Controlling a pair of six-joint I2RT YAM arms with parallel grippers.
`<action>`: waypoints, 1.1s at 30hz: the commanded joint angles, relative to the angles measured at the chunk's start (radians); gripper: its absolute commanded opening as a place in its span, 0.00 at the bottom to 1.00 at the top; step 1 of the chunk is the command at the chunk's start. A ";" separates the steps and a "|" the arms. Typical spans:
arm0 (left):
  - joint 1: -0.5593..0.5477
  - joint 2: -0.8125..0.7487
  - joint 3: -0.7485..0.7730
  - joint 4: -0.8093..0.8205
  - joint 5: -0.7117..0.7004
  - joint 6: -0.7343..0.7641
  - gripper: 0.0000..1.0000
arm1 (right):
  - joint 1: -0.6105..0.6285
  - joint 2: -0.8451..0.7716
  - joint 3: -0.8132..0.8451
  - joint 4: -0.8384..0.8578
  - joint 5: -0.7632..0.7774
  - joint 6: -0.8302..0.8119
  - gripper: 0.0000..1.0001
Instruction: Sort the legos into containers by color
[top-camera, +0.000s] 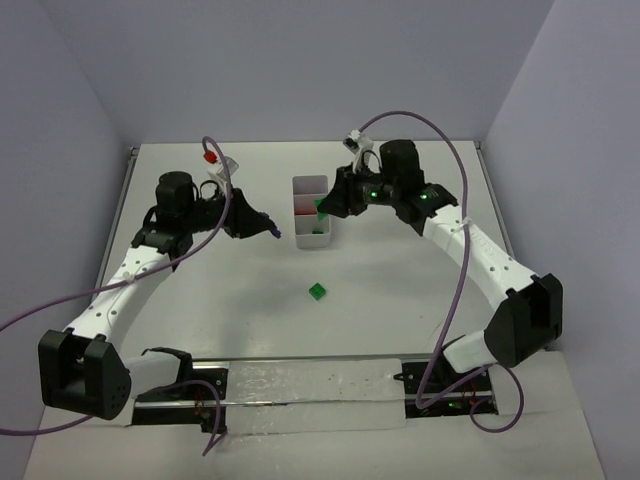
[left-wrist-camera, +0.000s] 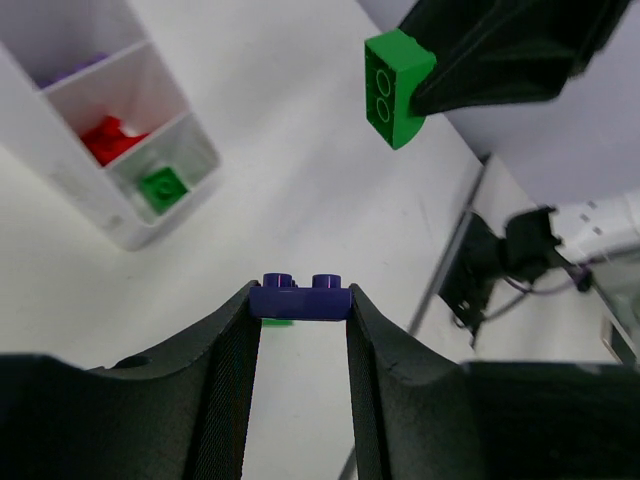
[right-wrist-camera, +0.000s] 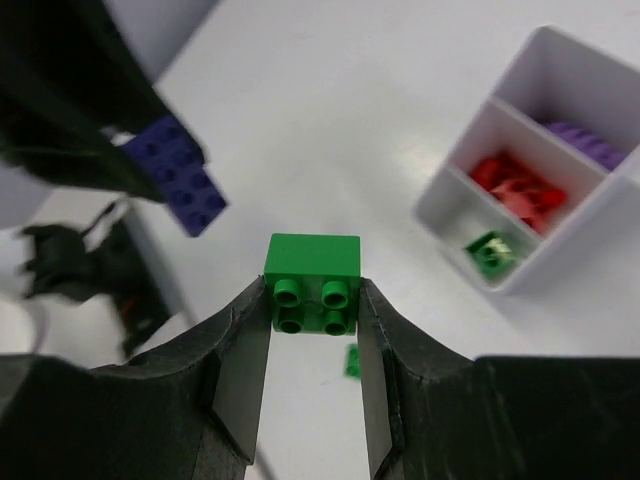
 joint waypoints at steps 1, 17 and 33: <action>0.010 -0.008 0.063 -0.007 -0.232 0.014 0.00 | 0.112 0.051 0.009 0.091 0.433 -0.074 0.00; 0.021 0.035 0.108 -0.012 -0.310 0.020 0.00 | 0.277 0.200 -0.228 0.528 0.918 -0.175 0.00; 0.021 0.072 0.136 -0.011 -0.307 0.013 0.00 | 0.278 0.250 -0.272 0.618 0.897 -0.174 0.12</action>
